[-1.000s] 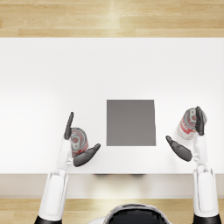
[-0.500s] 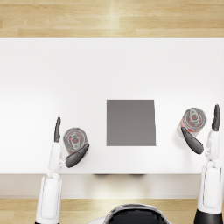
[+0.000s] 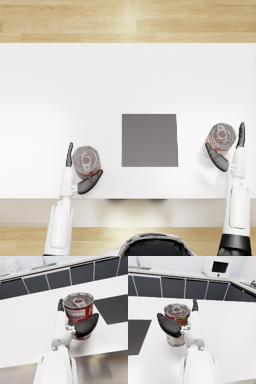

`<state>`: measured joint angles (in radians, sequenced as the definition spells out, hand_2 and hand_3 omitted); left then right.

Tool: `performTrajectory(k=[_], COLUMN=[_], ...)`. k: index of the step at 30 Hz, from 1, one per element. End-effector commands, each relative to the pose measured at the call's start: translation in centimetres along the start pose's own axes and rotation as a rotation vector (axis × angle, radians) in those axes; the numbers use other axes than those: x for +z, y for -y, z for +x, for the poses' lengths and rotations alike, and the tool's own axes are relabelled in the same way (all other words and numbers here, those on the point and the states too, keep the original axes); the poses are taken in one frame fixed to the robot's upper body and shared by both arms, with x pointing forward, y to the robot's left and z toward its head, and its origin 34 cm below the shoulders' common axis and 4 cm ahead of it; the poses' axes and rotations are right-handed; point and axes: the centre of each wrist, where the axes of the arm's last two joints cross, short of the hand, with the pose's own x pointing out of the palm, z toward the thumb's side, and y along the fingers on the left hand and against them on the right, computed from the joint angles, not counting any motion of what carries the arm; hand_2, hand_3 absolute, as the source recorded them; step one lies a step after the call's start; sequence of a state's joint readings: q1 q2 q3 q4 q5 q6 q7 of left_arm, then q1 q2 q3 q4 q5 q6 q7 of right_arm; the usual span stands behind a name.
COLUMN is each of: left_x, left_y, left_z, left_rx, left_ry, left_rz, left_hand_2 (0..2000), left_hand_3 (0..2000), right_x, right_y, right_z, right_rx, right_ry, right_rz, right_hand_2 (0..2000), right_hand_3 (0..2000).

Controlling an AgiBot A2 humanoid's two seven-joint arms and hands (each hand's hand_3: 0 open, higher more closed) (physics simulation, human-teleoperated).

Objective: Pick up the red can on the left and place it in the middle, then pick up the red can on the right and place it on top of the can in the middle

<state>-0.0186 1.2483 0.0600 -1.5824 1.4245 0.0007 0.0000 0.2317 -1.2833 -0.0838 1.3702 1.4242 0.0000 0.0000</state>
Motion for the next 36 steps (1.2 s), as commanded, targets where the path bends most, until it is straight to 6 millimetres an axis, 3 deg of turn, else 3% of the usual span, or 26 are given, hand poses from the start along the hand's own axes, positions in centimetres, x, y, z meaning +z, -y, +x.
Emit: performTrajectory(k=[1,6,13,14,15,16,18,19,23,26,31,36], left_x=[-1.1,-2.4,-2.9,-2.9,-2.6,-2.4,-1.3,0.0,5.4,7.2,7.0,6.1], left_y=[-0.6,-1.1,-1.8,-1.8,-1.7,-1.6,-1.7,-1.7,-3.2,-5.2,-7.9,-9.9], left_z=[0.2,0.5,0.6,0.5,0.4,0.4,0.5,0.8,2.7,5.1,8.2,11.5], left_rx=[0.0,0.002,0.009,0.016,0.001,-0.016,-0.026,-0.033,-0.089,-0.143,-0.218,-0.299], left_ry=[0.007,0.021,0.043,0.045,0.046,0.048,0.05,0.05,0.069,0.104,0.124,0.114], left_rz=[-0.04,-0.091,-0.084,-0.078,-0.06,-0.05,-0.013,0.027,0.211,0.26,0.213,0.135], left_hand_2=[0,0,0,1361,2000,2000,2000,2000,2000,2000,2000,2000], left_hand_3=[0,0,0,327,653,980,1520,1520,1520,1520,1520,1520], right_x=[-1.3,-2.9,-3.2,-3.1,-2.8,-2.7,-2.1,-1.4,2.8,5.9,9.5,10.8], right_y=[1.0,1.7,2.4,2.4,2.2,2.1,2.1,1.9,1.8,1.4,0.3,0.1], right_z=[0.4,0.5,0.9,0.9,0.9,0.8,0.8,0.8,2.0,3.3,5.3,7.0], right_rx=[0.006,-0.007,0.009,0.009,0.01,0.035,0.06,0.05,0.087,0.122,0.22,0.279], right_ry=[0.005,0.021,0.041,0.043,0.043,0.048,0.053,0.054,0.049,0.047,0.047,0.058], right_rz=[0.058,0.125,0.144,0.14,0.125,0.121,0.098,0.066,-0.098,-0.217,-0.357,-0.406], right_hand_2=[0,0,0,0,1361,2000,2000,2000,2000,2000,2000,2000], right_hand_3=[0,0,0,0,327,653,1307,1520,1520,1520,1520,1520])
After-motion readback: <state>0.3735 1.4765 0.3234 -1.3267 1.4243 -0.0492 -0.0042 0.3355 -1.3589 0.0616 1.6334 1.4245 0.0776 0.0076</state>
